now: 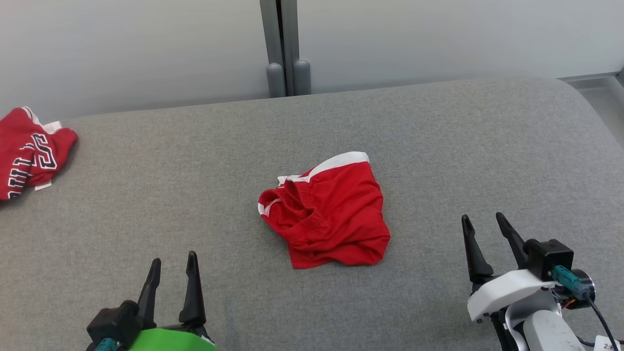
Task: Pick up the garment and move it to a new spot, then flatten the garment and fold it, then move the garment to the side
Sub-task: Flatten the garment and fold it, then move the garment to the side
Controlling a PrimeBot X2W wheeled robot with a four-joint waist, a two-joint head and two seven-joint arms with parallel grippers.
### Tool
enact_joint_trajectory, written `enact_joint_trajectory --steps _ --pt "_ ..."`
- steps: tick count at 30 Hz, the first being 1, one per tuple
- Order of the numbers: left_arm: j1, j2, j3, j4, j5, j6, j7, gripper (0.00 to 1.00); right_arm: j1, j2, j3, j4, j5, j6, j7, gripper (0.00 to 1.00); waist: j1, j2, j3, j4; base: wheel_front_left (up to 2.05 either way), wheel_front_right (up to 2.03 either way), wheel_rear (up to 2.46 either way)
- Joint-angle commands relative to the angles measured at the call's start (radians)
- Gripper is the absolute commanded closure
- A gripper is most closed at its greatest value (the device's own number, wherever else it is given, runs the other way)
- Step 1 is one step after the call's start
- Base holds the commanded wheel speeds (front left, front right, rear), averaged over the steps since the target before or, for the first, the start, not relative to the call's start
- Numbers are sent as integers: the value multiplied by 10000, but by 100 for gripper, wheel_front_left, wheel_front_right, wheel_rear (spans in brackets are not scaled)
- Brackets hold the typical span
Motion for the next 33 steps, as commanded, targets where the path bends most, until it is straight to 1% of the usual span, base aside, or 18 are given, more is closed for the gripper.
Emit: enact_joint_trajectory --steps 1,13,18,22,27,33 --pt "126 32 7 9 -22 71 -6 0 113 -35 -22 -43 -98 -12 -43 0 0 0 -6 5 0 0 0" --pt "2 32 -31 27 -2 57 -6 0 29 -35 68 63 -144 -12 -43 0 0 0 16 90 0 0 0" --pt "-208 32 -109 56 20 17 -6 0 -536 -38 166 525 -305 -12 -20 0 0 0 142 275 0 0 0" --pt "-298 32 -123 50 45 11 -6 0 -1428 -33 303 971 -473 -12 764 0 0 0 213 488 0 0 0" --pt "-427 32 -158 59 4 -16 -6 0 -2708 -35 591 1521 -554 -12 2446 0 0 0 308 865 0 0 0" --pt "-476 32 -244 -15 -111 60 -6 0 -3720 -39 893 2209 -404 -12 4278 0 0 0 521 1402 0 0 0"
